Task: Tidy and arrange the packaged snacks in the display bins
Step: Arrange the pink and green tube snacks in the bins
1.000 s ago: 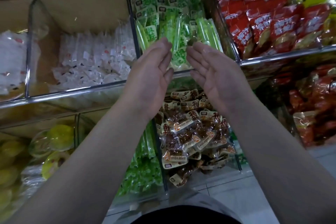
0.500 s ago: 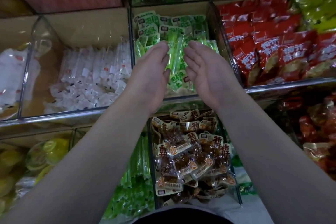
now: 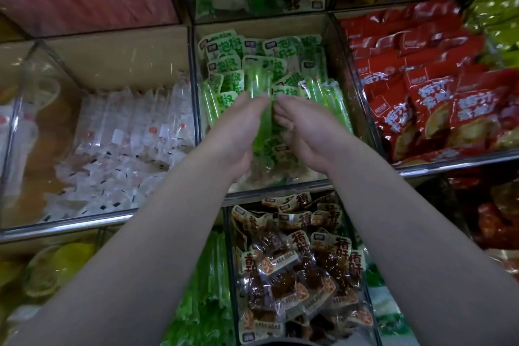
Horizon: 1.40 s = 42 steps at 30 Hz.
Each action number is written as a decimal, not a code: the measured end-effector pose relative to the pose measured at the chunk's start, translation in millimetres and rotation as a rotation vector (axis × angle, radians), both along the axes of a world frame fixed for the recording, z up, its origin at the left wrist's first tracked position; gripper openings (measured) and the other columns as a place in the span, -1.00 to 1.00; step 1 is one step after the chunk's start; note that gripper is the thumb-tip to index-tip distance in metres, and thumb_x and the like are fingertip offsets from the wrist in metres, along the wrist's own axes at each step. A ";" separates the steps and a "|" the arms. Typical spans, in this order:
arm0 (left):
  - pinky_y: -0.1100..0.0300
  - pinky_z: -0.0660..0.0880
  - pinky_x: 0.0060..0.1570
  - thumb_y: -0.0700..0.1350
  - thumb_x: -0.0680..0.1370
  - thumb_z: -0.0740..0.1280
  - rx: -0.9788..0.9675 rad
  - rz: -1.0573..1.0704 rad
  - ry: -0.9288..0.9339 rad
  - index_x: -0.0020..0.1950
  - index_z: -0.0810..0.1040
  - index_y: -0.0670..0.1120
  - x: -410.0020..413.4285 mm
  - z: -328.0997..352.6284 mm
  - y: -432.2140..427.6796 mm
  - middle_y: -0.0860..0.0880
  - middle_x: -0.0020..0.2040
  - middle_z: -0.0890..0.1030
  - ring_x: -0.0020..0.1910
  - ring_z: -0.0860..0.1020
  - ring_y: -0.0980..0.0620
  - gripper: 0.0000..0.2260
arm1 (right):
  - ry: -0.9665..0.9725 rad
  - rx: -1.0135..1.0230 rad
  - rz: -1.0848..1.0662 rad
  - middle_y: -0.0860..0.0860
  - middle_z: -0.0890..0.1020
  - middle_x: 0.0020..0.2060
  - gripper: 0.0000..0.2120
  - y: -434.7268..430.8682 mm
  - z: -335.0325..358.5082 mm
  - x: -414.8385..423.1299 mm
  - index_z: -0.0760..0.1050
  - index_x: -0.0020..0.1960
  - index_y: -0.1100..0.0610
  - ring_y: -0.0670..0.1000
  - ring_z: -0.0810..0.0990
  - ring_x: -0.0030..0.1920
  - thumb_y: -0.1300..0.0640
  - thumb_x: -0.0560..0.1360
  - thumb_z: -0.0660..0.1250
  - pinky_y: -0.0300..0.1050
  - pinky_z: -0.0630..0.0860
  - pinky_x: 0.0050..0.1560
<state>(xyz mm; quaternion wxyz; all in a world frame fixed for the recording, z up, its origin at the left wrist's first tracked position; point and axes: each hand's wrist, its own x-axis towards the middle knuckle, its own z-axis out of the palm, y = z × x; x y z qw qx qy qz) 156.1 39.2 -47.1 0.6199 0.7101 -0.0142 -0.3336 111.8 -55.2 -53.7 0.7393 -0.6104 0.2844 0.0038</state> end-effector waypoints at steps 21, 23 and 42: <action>0.01 0.62 -0.04 -0.26 0.61 0.25 -0.379 0.067 -0.082 0.24 0.49 -0.20 -1.1 24.6 0.6 -0.21 0.09 0.64 -0.01 0.64 -0.11 -0.79 | -0.178 0.008 -0.124 0.24 0.65 0.07 -0.73 2.2 37.0 5.8 0.49 0.24 0.28 0.19 0.66 0.07 0.15 0.61 0.24 0.20 0.57 0.14; 0.01 0.62 -0.03 -0.28 0.60 0.26 -0.424 0.069 -0.072 0.31 0.46 -0.21 -3.8 29.3 3.3 -0.22 0.13 0.63 0.01 0.64 -0.11 -0.73 | -0.202 0.060 -0.150 0.26 0.66 0.03 -0.75 3.4 40.0 3.1 0.52 0.20 0.28 0.23 0.67 0.04 0.19 0.65 0.17 0.21 0.60 0.07; -0.02 0.64 -0.14 -0.31 0.54 0.32 -0.459 0.137 0.033 0.48 0.32 -0.02 -72.9 29.4 80.7 -0.11 0.19 0.60 0.09 0.64 -0.12 -0.47 | -0.243 0.173 -0.083 0.21 0.54 0.27 -0.48 69.8 40.7 -72.0 0.36 0.37 0.26 0.22 0.53 0.27 0.12 0.47 0.40 0.32 0.48 0.23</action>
